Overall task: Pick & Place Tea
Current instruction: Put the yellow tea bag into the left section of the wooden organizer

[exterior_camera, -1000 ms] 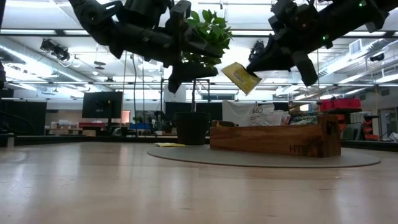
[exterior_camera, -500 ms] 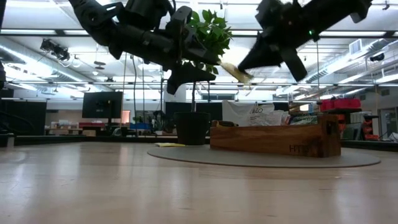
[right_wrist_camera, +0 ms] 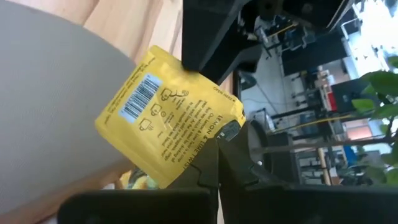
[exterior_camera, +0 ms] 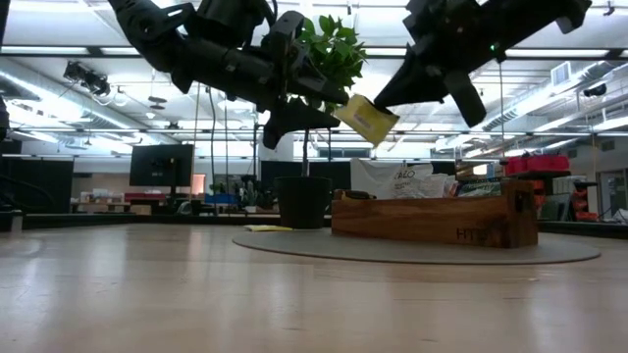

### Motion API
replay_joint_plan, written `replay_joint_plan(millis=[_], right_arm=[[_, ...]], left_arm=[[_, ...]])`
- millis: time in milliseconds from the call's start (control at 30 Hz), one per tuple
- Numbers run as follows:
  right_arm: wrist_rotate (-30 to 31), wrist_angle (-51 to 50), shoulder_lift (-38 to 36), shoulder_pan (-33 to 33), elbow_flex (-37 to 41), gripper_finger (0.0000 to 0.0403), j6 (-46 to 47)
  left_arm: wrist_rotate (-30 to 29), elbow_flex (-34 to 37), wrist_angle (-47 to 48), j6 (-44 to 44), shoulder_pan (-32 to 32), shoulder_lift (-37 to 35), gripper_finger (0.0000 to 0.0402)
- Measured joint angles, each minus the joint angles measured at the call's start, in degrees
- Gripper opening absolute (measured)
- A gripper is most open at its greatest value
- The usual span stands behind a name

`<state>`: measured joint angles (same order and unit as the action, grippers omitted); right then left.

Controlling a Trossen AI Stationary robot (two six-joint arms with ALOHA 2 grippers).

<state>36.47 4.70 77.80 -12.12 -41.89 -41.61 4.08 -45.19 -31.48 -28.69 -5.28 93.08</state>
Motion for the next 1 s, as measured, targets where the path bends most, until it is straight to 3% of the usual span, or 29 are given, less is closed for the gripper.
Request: replay_joint_plan(millis=[200, 300, 400, 500, 567, 767, 1000], right_arm=[[-3.9, 2.5, 0.0, 1.0, 0.0, 0.0000, -1.8], [-4.4, 2.4, 0.0, 0.9, 0.0, 0.0000, -1.1], [-4.6, 2.5, 0.0, 0.9, 0.0, 0.0000, -0.9], [-6.8, 2.6, 0.0, 0.9, 0.0, 0.0000, -0.4], [-8.1, 2.8, 0.0, 0.8, 0.0, 0.0000, 0.7], [-7.3, 2.9, -0.6, 0.8, 0.0, 0.0014, 6.9], [-8.0, 2.3, -5.7, 0.7, 0.0, 0.0074, 16.4]], left_arm=[[0.0, 0.0, 0.0, 0.9, 0.1, 0.0, 0.0189], [0.0, 0.0, 0.0, 2.1, 0.5, 0.0, 0.0169], [0.0, 0.0, 0.0, 4.7, 1.2, 0.0, 0.0116], [0.1, 0.0, 0.0, 5.8, 1.5, 0.0, 0.0038], [0.1, 0.0, 0.1, 5.5, 1.4, 0.0, 0.0013], [0.0, 0.1, 0.7, 9.7, 1.4, 0.0, 0.0004], [-1.4, 0.1, 1.5, 14.6, 1.4, 0.0, 0.0002]])
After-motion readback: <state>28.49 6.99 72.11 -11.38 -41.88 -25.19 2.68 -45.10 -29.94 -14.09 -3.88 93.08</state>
